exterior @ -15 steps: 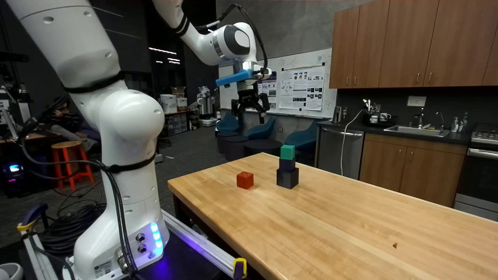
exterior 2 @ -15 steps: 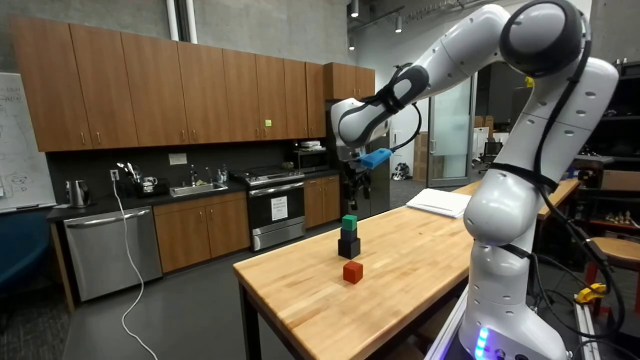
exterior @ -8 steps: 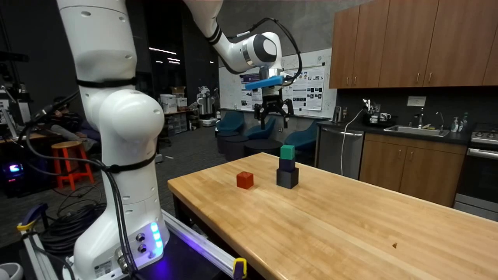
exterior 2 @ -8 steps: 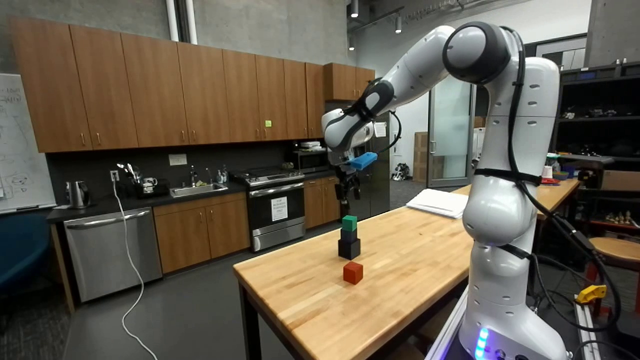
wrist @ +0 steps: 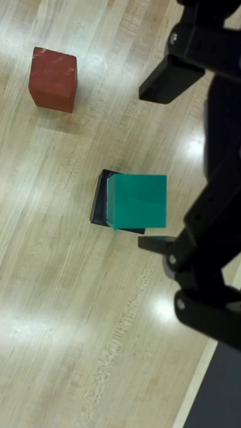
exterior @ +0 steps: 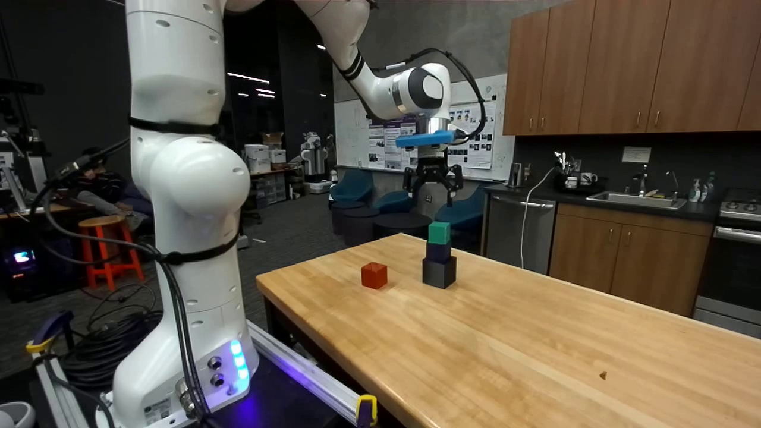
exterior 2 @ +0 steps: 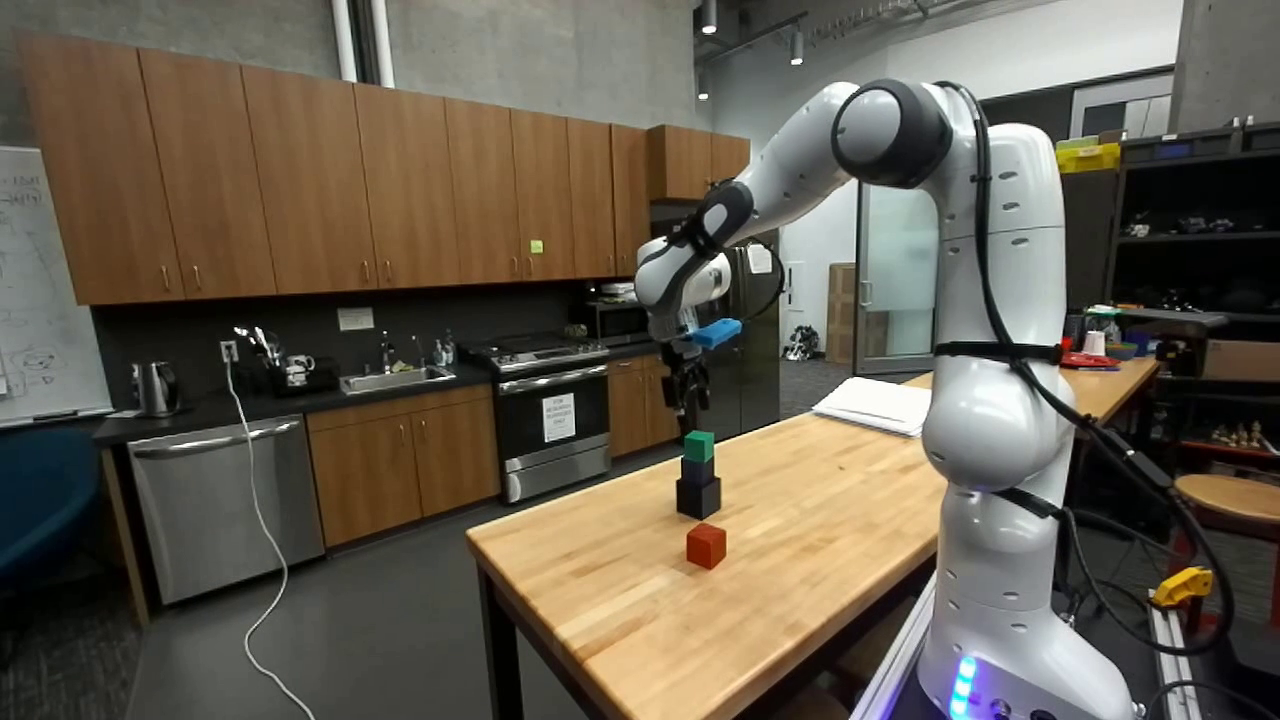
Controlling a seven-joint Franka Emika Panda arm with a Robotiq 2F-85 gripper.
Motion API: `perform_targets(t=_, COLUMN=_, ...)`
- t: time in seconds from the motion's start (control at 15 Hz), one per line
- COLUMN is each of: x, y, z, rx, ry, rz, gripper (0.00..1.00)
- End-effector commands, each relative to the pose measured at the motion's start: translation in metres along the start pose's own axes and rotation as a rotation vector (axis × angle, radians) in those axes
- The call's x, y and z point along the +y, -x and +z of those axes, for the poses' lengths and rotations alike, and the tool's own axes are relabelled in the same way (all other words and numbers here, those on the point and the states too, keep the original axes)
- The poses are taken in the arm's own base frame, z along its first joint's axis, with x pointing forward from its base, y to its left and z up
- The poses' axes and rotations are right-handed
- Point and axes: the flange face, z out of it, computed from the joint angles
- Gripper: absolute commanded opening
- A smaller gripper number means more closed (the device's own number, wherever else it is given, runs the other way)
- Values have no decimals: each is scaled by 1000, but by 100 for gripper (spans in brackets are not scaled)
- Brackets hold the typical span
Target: Use the green block to knock off the purple block, then put the green block on the black block
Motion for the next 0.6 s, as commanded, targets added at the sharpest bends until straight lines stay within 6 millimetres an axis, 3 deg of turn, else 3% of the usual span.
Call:
perform_targets(t=0.0, x=11, y=0, z=10, rx=-7, ry=-39, rz=13, gripper=100)
perform_targets(t=0.4, x=22, y=-2, z=33, rx=-49, ry=-67, rz=41, gripper=97)
perform_targets(t=0.47, x=23, y=-3, z=36, rx=-53, ry=-67, rz=43, gripper=75)
perform_targets(t=0.53, x=23, y=-5, z=39, rx=-55, ry=-68, rz=42, gripper=73)
